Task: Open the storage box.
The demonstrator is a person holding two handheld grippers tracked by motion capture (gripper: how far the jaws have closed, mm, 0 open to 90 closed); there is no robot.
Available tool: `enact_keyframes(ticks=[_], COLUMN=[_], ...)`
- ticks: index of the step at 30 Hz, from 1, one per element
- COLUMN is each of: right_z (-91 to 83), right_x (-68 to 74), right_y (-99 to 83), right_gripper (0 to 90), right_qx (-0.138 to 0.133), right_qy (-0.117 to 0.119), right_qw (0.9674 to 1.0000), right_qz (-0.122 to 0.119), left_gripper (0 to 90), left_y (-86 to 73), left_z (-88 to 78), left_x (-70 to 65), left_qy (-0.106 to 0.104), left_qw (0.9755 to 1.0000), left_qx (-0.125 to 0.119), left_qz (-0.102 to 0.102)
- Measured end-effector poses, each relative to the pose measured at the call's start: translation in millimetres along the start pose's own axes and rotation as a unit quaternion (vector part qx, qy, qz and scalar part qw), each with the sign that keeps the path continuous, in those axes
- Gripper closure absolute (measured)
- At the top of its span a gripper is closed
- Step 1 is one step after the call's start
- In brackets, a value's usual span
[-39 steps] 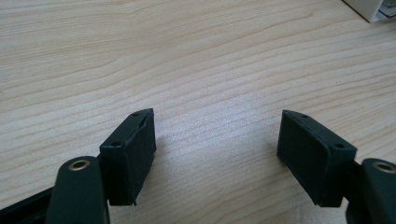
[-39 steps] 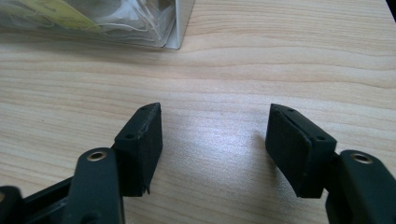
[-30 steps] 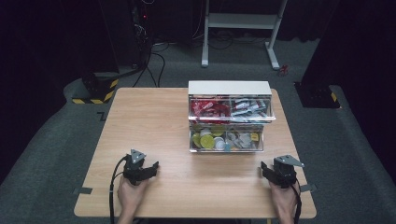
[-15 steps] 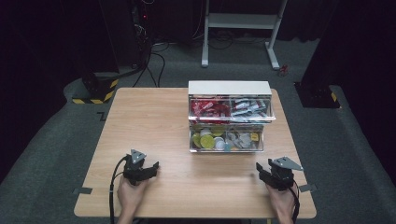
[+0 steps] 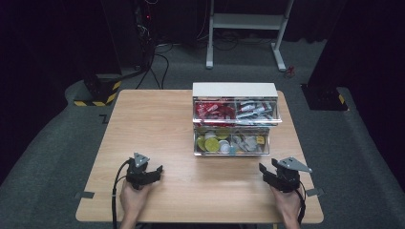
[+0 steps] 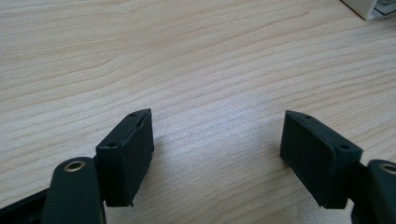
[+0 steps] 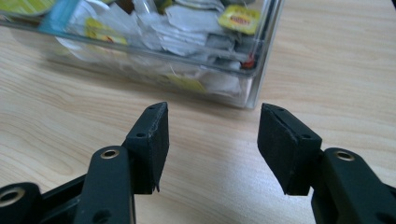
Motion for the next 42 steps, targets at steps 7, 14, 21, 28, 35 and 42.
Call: enact_keyframes(ticks=[7,14,21,28,35,42], right_z=[-5.0,-10.5,-15.1,-14.9,-18.5,-19.1], right_x=[7.3,12.8,16.4,17.2,22.0,24.4], right_y=[10.2,20.8,31.1,40.2,51.9,60.0], right_gripper=[43.6,43.8,46.7,47.2,46.9,46.8], right_qx=[-0.009,-0.012,-0.027,-0.025,-0.031,-0.025], right_qy=[0.014,0.022,0.024,0.035,0.045,0.057], right_qw=[0.9999,0.9996,0.9992,0.999,0.9982,0.9978], right_qz=[0.0,-0.011,-0.015,-0.013,-0.024,-0.021], left_gripper=[26.0,25.6,25.4,25.2,25.2,25.2], left_y=[0.0,0.0,0.0,0.0,0.0,0.0], left_z=[0.0,0.1,0.1,0.1,0.2,0.1], left_x=[-0.1,-0.3,-0.5,-0.4,-0.6,-0.5], left_qy=[-0.001,-0.002,-0.002,-0.002,-0.002,-0.002], left_qw=[1.0,1.0,1.0,1.0,1.0,1.0], left_qx=[0.0,0.0,-0.001,0.0,-0.001,0.0], left_qz=[0.0,0.0,0.0,0.002,0.001,0.003])
Point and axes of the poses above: each handheld gripper's, and its own axes: z roughly forward along the jaws, y roughly out of its top, x roughly to its left, the point moved 5 cm from there along z, roughly forward along the jaws, and after that the axes turned 5 degrees about y, right-handed, at the moved point
